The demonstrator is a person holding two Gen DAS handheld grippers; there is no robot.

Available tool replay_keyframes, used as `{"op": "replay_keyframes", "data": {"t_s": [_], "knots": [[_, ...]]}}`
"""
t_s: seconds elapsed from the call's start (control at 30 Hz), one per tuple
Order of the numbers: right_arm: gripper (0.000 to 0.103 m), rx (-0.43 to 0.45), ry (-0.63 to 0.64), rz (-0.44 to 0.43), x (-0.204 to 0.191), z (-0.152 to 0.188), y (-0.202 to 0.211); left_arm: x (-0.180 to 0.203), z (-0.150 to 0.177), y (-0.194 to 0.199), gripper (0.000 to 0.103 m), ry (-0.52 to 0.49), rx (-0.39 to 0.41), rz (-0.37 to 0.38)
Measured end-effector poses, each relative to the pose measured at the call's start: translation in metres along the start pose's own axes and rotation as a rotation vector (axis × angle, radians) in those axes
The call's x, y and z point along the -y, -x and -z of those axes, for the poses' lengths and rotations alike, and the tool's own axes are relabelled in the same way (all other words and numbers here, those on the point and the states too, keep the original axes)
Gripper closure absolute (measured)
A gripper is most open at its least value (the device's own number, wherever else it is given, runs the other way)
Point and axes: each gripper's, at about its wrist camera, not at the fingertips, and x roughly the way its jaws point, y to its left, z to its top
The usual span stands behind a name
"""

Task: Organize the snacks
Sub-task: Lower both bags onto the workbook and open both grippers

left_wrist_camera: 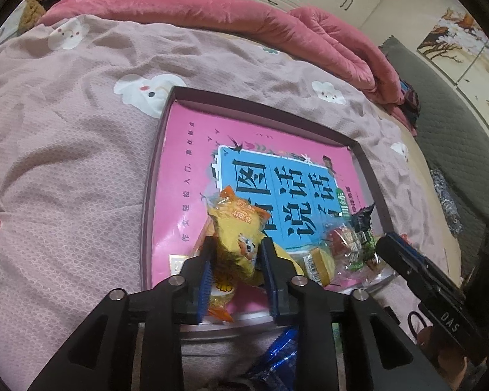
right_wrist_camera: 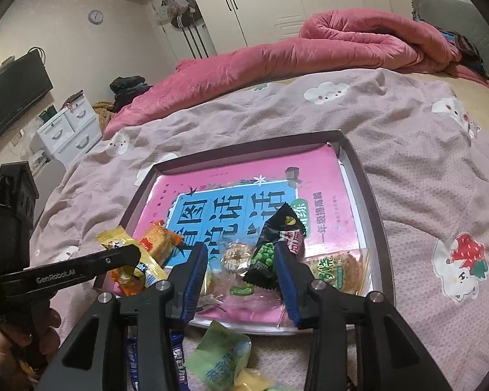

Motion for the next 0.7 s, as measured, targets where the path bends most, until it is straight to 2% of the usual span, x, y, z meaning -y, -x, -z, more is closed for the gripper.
{"op": "replay_keyframes", "data": {"t_s": [0.07,0.43,0.7], "knots": [[0.060,0.002,-0.001,-0.003,-0.001,0.000,0.001,-0.003,-0.002,0.001,0.064,0.011,0.003,0.003],[0.060,0.007,-0.010,-0.004,0.000,0.000,0.004,-0.004,-0.004,0.008,0.054,0.008,0.019,-0.012],[0.052,0.023,-0.007,0.003,0.001,-0.002,0.009,-0.003,-0.006,0.018,0.044,0.003,0.041,-0.021]]}}
